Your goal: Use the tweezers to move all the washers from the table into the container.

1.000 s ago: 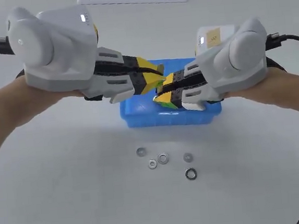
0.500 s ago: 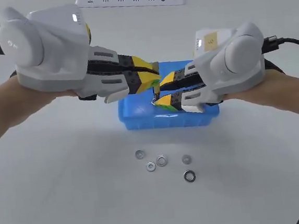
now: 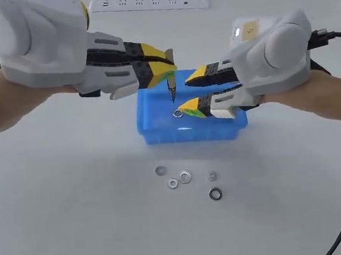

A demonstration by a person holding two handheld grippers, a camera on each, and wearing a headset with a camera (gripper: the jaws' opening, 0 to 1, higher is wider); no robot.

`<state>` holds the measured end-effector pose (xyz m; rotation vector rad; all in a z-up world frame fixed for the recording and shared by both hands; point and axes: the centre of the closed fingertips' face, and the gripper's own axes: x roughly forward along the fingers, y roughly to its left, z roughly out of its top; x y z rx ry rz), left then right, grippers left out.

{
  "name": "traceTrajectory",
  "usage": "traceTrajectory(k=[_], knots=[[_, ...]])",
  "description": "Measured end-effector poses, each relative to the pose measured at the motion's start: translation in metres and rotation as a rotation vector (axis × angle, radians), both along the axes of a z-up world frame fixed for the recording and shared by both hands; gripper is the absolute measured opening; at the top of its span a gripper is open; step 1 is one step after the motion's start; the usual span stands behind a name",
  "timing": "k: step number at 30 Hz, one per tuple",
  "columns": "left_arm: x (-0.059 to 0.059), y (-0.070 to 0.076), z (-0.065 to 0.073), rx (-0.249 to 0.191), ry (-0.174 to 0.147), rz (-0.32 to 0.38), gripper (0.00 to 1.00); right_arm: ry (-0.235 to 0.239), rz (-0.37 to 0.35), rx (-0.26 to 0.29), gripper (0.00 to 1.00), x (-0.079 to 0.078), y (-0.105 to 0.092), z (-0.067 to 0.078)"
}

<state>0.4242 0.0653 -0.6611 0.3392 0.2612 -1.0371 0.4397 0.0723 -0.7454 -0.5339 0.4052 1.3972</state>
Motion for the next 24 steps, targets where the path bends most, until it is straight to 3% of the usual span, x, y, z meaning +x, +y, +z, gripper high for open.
traceTrajectory(k=[4, 13, 24], knots=[[-0.009, 0.002, 0.006, 0.001, -0.014, -0.005, 0.07, 0.005, -0.011, 0.009, 0.33, -0.005, -0.004, 0.007], [-0.038, 0.008, 0.018, -0.012, -0.024, 0.001, 0.07, 0.021, -0.023, 0.03, 0.42, -0.031, -0.015, 0.022], [-0.076, 0.003, 0.017, -0.015, -0.011, -0.022, 0.07, 0.03, -0.05, 0.041, 0.44, -0.063, -0.031, 0.027]])
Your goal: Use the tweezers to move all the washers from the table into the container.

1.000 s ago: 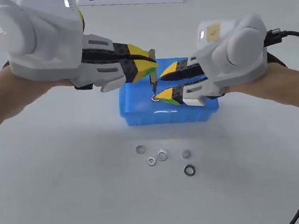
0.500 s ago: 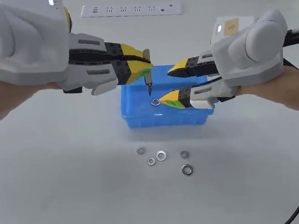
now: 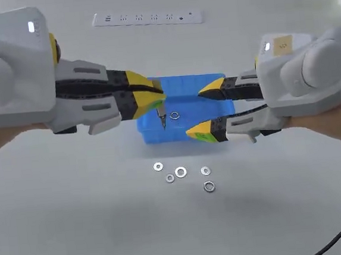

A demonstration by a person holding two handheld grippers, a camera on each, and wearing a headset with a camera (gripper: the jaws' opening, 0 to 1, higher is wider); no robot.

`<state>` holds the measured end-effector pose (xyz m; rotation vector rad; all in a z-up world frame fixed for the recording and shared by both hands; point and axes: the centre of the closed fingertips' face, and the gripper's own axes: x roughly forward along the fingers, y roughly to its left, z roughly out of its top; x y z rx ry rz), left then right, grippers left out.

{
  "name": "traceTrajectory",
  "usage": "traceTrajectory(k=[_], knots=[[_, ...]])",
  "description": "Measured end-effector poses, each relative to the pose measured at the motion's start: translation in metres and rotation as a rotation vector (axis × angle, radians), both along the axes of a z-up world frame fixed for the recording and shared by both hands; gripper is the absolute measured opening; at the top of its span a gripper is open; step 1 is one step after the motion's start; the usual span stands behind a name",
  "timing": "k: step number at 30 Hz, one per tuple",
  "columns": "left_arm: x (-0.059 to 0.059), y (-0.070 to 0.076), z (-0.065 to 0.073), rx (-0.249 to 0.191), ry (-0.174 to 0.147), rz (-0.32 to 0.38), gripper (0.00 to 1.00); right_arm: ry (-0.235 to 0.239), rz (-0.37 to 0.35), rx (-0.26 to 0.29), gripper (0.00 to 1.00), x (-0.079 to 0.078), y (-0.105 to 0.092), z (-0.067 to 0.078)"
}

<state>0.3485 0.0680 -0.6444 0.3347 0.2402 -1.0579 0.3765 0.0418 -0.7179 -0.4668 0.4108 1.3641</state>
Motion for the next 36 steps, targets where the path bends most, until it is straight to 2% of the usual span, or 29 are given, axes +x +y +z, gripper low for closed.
traceTrajectory(k=[2, 4, 8, 12, 14, 17, 20, 22, 23, 26, 29, 32, 36], knots=[[-0.009, -0.006, -0.004, 0.002, 0.015, -0.006, 0.07, 0.01, 0.002, -0.007, 0.45, -0.007, -0.003, -0.003], [-0.012, -0.006, -0.008, 0.006, 0.022, -0.006, 0.07, 0.012, 0.002, -0.017, 0.45, -0.013, -0.007, -0.005], [-0.024, -0.008, -0.019, -0.014, 0.047, 0.0, 0.07, 0.009, -0.007, -0.023, 0.45, -0.02, -0.014, -0.007], [-0.032, -0.011, -0.028, -0.007, 0.063, -0.002, 0.07, 0.022, -0.018, -0.026, 0.45, -0.027, -0.021, -0.008], [-0.038, -0.017, -0.028, -0.025, 0.074, -0.01, 0.07, 0.017, -0.021, -0.034, 0.45, -0.031, -0.025, -0.01], [-0.044, -0.03, -0.029, -0.045, 0.071, -0.03, 0.07, 0.028, -0.026, -0.041, 0.45, -0.037, -0.032, -0.015], [-0.046, -0.041, -0.037, -0.044, 0.075, -0.042, 0.07, 0.036, -0.031, -0.053, 0.45, -0.043, -0.04, -0.021], [-0.048, -0.048, -0.042, -0.055, 0.084, -0.044, 0.07, 0.0, -0.021, -0.114, 0.46, -0.044, -0.051, -0.03], [-0.049, -0.052, -0.044, -0.058, 0.083, -0.049, 0.07, 0.003, -0.019, -0.124, 0.46, -0.047, -0.055, -0.034], [-0.05, -0.059, -0.048, -0.051, 0.088, -0.06, 0.07, 0.016, -0.025, -0.123, 0.46, -0.051, -0.062, -0.038], [-0.048, -0.06, -0.05, -0.034, 0.077, -0.06, 0.07, 0.034, -0.047, -0.119, 0.45, -0.052, -0.069, -0.042], [-0.047, -0.062, -0.049, -0.042, 0.073, -0.062, 0.07, 0.058, -0.071, -0.106, 0.45, -0.053, -0.073, -0.045], [-0.048, -0.067, -0.053, -0.025, 0.064, -0.082, 0.07, 0.069, -0.078, -0.098, 0.45, -0.055, -0.073, -0.046]])
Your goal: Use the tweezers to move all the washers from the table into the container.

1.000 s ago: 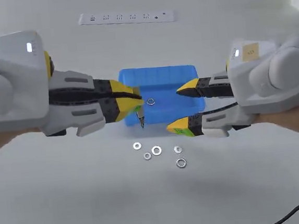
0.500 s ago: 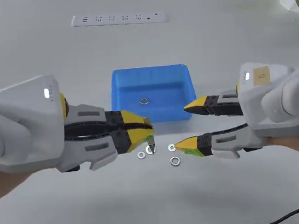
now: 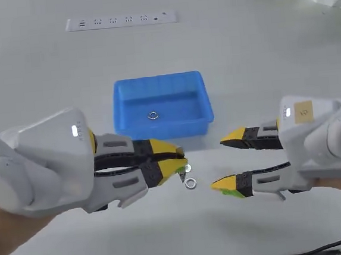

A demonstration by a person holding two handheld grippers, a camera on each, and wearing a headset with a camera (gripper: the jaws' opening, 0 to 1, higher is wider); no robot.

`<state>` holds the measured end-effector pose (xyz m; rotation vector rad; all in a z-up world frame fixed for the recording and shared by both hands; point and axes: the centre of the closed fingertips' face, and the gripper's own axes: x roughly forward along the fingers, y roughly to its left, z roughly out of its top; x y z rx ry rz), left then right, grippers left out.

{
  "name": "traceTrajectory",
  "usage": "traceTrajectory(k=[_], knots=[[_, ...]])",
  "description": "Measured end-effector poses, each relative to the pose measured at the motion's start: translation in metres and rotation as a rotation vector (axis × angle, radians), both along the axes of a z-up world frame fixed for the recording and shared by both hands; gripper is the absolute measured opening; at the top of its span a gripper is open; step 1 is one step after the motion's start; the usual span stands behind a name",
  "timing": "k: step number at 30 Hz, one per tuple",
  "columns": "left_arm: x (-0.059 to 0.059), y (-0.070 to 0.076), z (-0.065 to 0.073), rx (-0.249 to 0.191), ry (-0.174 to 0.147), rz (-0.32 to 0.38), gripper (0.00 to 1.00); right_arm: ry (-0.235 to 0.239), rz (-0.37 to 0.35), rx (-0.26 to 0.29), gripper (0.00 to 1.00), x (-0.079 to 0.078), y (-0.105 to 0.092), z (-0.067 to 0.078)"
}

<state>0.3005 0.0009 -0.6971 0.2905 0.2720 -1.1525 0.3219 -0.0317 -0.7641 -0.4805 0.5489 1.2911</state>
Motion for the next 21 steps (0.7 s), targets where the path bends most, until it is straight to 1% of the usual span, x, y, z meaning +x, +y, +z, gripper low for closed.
traceTrajectory(k=[3, 5, 7, 9, 11, 14, 18, 20, 21], knots=[[-0.002, -0.005, -0.004, 0.008, 0.002, -0.02, 0.07, 0.004, -0.002, 0.001, 0.45, 0.0, -0.001, -0.001], [-0.003, -0.009, -0.004, -0.002, 0.007, -0.031, 0.07, 0.006, -0.005, 0.004, 0.45, 0.0, -0.001, -0.001], [-0.003, -0.013, -0.006, -0.002, 0.006, -0.037, 0.07, 0.006, -0.006, 0.002, 0.45, 0.0, -0.002, -0.003], [-0.004, -0.014, -0.007, -0.004, 0.016, -0.041, 0.07, 0.008, -0.004, -0.006, 0.45, -0.001, -0.004, -0.006], [-0.002, -0.014, -0.01, 0.009, 0.012, -0.038, 0.07, 0.014, -0.006, -0.01, 0.45, -0.002, -0.006, -0.008], [0.0, -0.014, -0.011, 0.001, 0.021, -0.028, 0.07, 0.022, -0.014, -0.013, 0.45, -0.003, -0.008, -0.01], [0.0, -0.017, -0.012, -0.001, 0.023, -0.034, 0.07, 0.031, -0.017, -0.01, 0.44, -0.005, -0.008, -0.012], [-0.001, -0.018, -0.015, 0.004, 0.035, -0.032, 0.07, 0.031, -0.016, -0.009, 0.44, -0.005, -0.007, -0.011], [-0.001, -0.019, -0.014, -0.007, 0.035, -0.031, 0.07, 0.031, -0.017, -0.008, 0.44, -0.004, -0.007, -0.01]])
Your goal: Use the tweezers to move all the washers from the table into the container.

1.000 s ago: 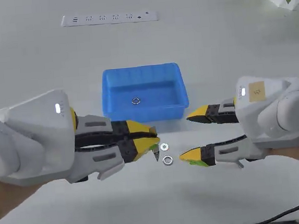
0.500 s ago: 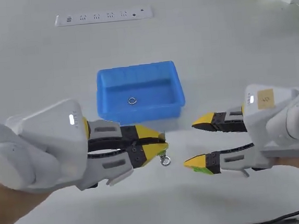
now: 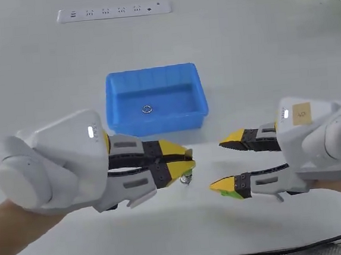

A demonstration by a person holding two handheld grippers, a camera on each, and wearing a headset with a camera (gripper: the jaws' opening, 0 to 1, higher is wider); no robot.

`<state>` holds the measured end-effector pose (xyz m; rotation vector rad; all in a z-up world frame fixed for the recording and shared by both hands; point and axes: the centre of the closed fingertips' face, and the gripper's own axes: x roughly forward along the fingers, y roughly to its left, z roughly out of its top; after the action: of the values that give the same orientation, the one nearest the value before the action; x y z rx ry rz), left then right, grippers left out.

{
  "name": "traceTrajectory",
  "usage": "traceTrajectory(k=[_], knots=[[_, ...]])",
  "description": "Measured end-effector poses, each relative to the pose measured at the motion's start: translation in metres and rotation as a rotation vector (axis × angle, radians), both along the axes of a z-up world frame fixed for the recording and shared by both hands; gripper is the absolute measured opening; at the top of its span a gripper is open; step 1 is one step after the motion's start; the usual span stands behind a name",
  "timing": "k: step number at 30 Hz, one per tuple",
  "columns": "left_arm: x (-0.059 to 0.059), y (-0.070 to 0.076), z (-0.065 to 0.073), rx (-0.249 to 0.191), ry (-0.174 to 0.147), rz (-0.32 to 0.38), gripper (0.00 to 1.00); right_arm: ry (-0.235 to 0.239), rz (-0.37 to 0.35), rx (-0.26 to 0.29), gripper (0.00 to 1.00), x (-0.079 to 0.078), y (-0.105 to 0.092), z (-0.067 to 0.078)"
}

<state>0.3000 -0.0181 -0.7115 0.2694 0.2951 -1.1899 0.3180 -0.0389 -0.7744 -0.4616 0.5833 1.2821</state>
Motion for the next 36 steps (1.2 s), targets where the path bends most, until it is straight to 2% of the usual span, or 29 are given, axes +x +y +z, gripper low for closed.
traceTrajectory(k=[8, 12, 15, 17, 19, 23, 25, 28, 32, 36], knots=[[0.0, 0.001, -0.001, 0.002, 0.009, 0.004, 0.07, 0.0, -0.009, 0.017, 0.44, 0.003, 0.004, 0.004], [-0.003, 0.0, 0.0, 0.017, -0.006, -0.006, 0.07, 0.008, 0.009, 0.043, 0.44, -0.002, 0.012, 0.008], [-0.008, 0.0, 0.001, 0.024, -0.001, -0.017, 0.07, 0.011, 0.064, 0.063, 0.4, -0.012, 0.025, 0.009], [-0.008, 0.001, 0.001, 0.029, -0.001, -0.016, 0.07, 0.03, 0.113, 0.083, 0.29, -0.02, 0.034, 0.01], [-0.009, 0.003, 0.0, 0.032, 0.001, -0.015, 0.07, 0.047, 0.143, 0.084, 0.27, -0.024, 0.043, 0.01], [-0.007, 0.004, 0.0, 0.032, 0.005, -0.007, 0.07, 0.028, 0.219, 0.03, 0.27, -0.028, 0.05, 0.001], [-0.007, 0.004, 0.0, 0.034, 0.006, -0.007, 0.07, 0.027, 0.242, 0.02, 0.25, -0.029, 0.053, -0.001], [-0.005, 0.006, 0.0, 0.039, 0.008, -0.005, 0.07, 0.004, 0.276, 0.007, 0.16, -0.029, 0.055, -0.001], [-0.004, 0.006, -0.001, 0.041, 0.011, -0.007, 0.07, 0.015, 0.265, 0.019, 0.15, -0.025, 0.056, 0.001], [-0.004, 0.002, 0.0, 0.039, 0.012, -0.012, 0.07, 0.014, 0.275, 0.002, 0.15, -0.026, 0.054, -0.001]])
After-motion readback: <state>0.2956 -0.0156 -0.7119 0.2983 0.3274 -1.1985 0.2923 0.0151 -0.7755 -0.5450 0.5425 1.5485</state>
